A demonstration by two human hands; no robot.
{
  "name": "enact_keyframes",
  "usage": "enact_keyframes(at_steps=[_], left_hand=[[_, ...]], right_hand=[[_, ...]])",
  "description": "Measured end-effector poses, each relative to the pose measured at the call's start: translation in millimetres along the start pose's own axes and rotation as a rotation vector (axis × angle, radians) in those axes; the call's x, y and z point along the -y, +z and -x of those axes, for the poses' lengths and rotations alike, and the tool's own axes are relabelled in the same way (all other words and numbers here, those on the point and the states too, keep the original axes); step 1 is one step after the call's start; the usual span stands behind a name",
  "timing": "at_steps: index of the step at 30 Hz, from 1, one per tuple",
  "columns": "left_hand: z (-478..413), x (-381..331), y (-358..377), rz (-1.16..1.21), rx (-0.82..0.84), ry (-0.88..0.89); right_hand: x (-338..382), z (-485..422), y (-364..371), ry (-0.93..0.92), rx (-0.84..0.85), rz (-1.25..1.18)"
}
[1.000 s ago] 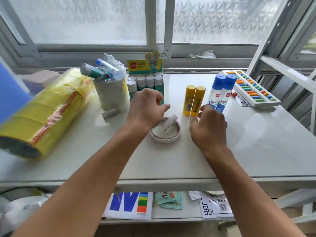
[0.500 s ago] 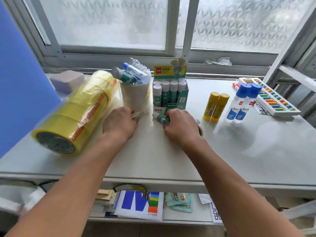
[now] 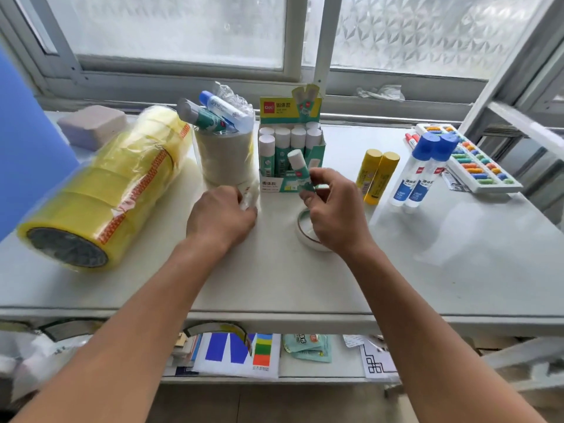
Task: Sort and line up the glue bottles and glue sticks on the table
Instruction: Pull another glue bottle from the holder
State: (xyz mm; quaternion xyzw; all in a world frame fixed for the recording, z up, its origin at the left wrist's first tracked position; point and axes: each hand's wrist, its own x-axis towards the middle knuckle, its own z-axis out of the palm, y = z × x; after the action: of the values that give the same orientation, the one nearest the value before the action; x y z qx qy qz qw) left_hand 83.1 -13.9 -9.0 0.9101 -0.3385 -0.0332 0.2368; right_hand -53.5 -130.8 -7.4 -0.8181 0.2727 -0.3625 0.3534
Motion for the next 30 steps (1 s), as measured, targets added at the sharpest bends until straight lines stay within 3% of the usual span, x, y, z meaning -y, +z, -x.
enact_keyframes(at_steps=[4, 10, 18, 25, 30], left_hand=[[-1.3, -3.0, -2.0, 0.008, 0.003, -0.041], [-6.2, -2.3, -1.1, 0.065, -0.038, -0.057], [-6.8, 3.3, -2.2, 0.205, -0.136, -0.062], [-17.4, 0.9, -28.8, 0.448, -0.55, -0.026], [-38.9, -1.6, -53.6, 0.569, -0.653, -0.066]], right_hand=[[6.5, -10.5, -8.5, 0.068, -0.032, -0.136], [30.3, -36.8, -24.0, -0.005, -0.163, -0.268], [28.6, -78.8, -27.7, -0.184, -0.206, 0.116], [14.2, -77.0, -22.9, -0.196, -0.171, 0.364], [14.3, -73.6, -20.4, -0.175, -0.169, 0.43]])
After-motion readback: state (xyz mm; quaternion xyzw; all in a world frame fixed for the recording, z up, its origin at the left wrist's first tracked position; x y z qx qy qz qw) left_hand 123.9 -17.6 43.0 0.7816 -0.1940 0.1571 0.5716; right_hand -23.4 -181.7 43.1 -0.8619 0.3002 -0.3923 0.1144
